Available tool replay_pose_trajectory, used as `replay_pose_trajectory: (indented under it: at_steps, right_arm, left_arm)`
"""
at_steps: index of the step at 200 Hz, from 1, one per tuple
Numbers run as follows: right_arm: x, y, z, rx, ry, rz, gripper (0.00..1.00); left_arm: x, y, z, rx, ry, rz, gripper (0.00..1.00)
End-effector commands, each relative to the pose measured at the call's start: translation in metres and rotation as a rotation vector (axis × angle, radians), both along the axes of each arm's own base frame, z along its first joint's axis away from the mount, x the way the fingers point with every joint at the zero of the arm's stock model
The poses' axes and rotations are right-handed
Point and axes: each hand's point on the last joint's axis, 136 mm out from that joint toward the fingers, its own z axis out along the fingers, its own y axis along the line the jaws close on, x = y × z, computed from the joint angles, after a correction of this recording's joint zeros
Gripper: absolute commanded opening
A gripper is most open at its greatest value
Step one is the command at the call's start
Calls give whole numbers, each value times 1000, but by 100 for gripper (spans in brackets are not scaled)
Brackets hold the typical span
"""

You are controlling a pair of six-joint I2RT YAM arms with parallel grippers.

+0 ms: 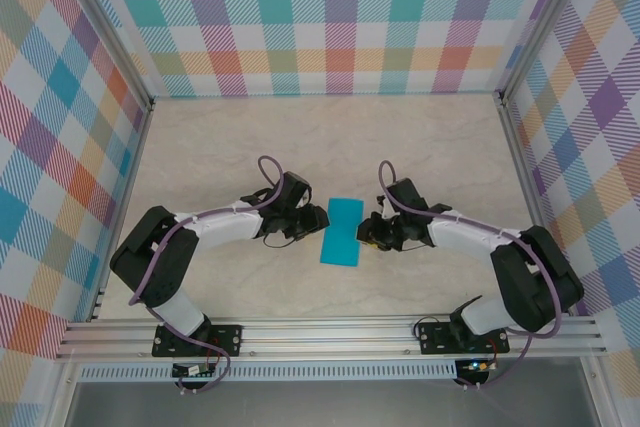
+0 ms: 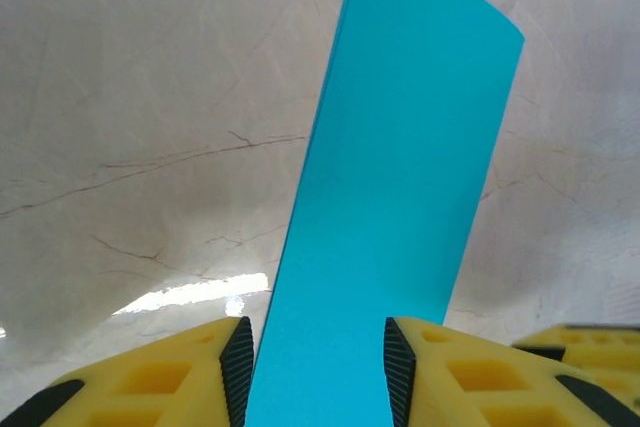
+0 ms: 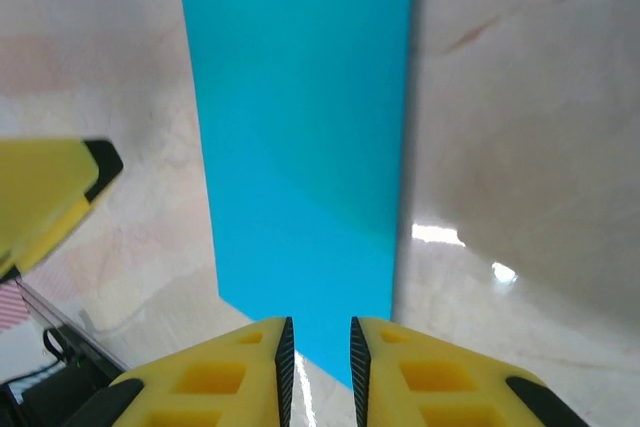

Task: Fold a paper plane with a square sheet of paper (pick it up from the middle)
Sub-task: Fold the square sheet of paper in half at the center of the table, then fold the triangle a second time at the center of the table.

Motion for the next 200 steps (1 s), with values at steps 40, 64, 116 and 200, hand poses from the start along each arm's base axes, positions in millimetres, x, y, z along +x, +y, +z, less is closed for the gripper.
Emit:
replay_pose_trajectory:
  at_steps: [40, 64, 116, 200]
  right_arm:
    - [33, 13, -7, 63, 39, -31, 27]
    - [35, 19, -11, 84, 59, -18, 27]
    - [34, 15, -19, 46, 79, -16, 27]
    - [27, 5, -32, -6, 96, -24, 27]
  left_arm:
    - [11, -6, -4, -81, 30, -24, 46]
    - [13, -5, -9, -76, 42, -16, 46]
    - [12, -7, -14, -77, 60, -29, 46]
    - [12, -15, -15, -100, 79, -54, 47]
